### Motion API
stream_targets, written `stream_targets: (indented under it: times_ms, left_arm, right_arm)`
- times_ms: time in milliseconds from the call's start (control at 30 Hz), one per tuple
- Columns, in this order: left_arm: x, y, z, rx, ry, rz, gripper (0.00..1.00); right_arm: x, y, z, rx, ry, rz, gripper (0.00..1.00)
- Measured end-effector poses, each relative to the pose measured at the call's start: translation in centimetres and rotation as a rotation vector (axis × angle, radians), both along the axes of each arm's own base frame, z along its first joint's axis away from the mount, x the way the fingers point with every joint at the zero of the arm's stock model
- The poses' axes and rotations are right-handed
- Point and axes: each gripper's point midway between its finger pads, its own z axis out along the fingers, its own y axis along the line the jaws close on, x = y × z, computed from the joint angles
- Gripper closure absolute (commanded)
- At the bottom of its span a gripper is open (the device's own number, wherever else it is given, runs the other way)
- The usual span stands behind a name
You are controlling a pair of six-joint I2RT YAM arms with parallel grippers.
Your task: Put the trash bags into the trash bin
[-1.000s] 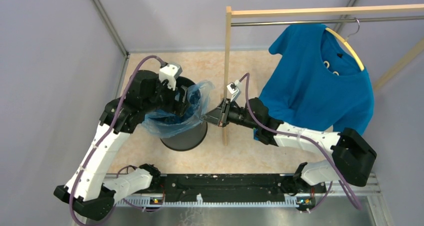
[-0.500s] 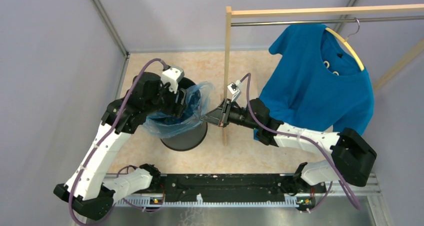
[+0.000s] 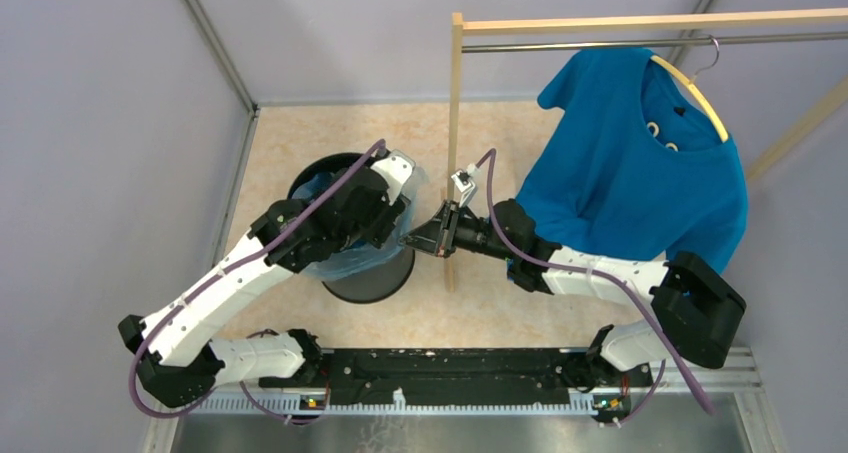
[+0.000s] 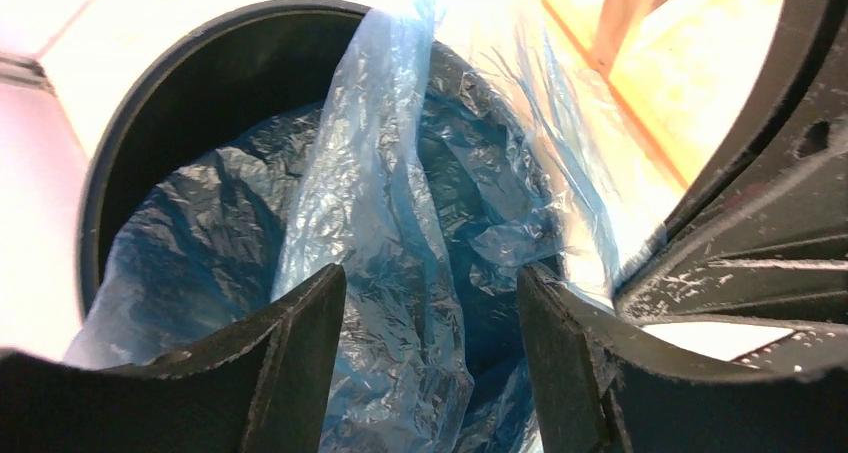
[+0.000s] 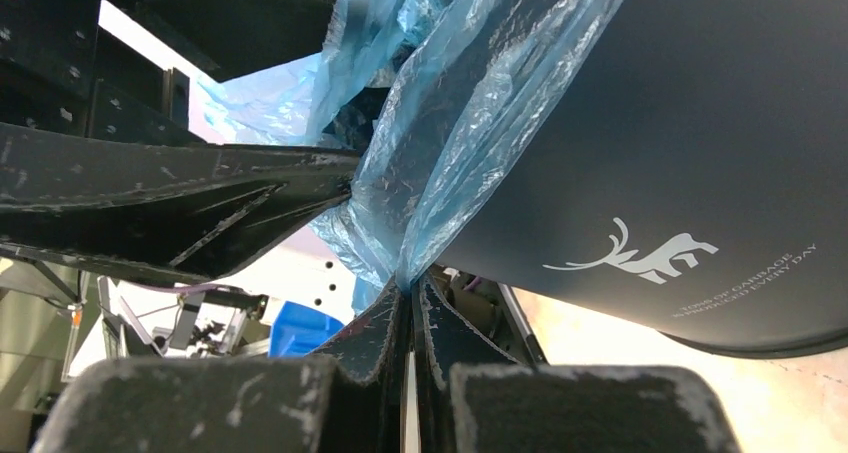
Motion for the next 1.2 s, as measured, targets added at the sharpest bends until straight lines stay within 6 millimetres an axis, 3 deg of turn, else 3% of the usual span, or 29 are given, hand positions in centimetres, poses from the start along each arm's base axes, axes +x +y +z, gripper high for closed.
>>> stream_targets:
  times_ms: [300,367,533,733,833,967,1200]
  left_arm:
    - [0.9,1.4,0.6,0.052,-0.074,0.117,0.41]
    - [0.9,1.5,0.6,0.049,-0.072,0.125,0.48]
    - [1.0,1.9,0.6,0.051,-0.078,0.154,0.78]
    - [2.5,2.3,2.0,0.071,-0.146,0.207,0.92]
    - [4.6,2.2,3.6,0.064,-0.191,0.243,0.99]
    - [9.3,3.5,4.8,0.085,-0.231,0.339,1.0]
    - [15.1,5.7,2.6,0.211,-0.221,0.415,0.94]
  right_arm:
    - [-0.3,-0.3,-0.8,-0.004,0.006,0.003,1.0]
    - [-0.3,-0.3,-0.8,-0.003,0.01,0.004,1.0]
    - [-0.3,-0.3,-0.7,0.002,0.009,0.006,1.0]
    - [-0.4,-0.4,-0.8,0.011,0.003,0.005,1.0]
    - [-0.4,-0.6,-1.2,0.009,0.004,0.003,1.0]
    - [-0.3,-0.7,-1.5,0.003,0.008,0.0,1.0]
    - [0.1,-0.9,-1.6,0.0,0.008,-0.011,1.0]
